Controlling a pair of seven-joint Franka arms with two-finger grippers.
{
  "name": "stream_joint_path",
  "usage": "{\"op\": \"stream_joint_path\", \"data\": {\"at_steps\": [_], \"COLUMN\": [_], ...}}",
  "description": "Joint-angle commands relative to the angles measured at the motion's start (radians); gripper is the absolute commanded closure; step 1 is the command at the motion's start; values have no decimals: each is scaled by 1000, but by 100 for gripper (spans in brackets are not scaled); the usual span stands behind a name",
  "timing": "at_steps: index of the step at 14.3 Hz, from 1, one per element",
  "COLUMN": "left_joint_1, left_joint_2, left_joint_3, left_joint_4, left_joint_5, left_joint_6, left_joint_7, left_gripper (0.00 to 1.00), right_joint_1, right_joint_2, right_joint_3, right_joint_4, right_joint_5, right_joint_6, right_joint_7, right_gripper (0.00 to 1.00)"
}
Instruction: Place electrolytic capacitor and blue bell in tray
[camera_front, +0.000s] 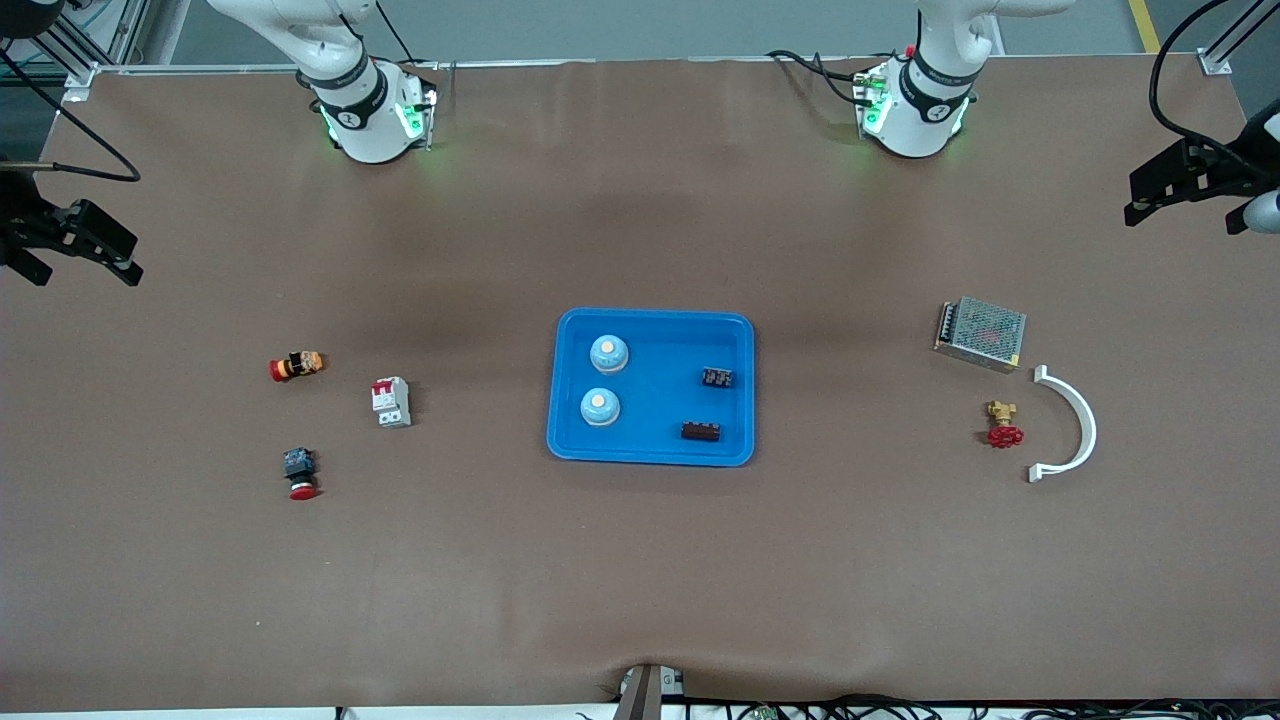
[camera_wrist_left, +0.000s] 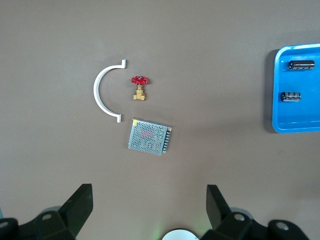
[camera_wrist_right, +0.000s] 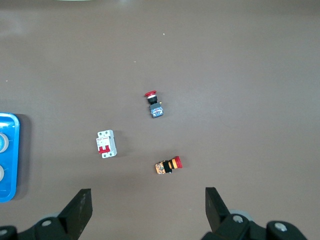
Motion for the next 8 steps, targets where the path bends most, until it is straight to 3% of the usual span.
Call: {"op": "stream_joint_path", "data": {"at_steps": [1,8], "left_joint_1": [-1,-3], "left_joint_2": [-14,-13], "left_joint_3": [-7,-7], "left_joint_4": [4,4], "left_joint_5": [20,21], "left_joint_6": [-2,0], "left_joint_7": [13,5], "left_gripper": [0,0], "right_joint_1": [-22,-27], "right_joint_2": [-1,4], "right_joint_3": [15,7], "right_joint_4": [20,51], "right_joint_5": [27,23], "right_joint_6": [-18,-40], "right_joint_7": [-63,-57], "right_gripper": [0,0]}}
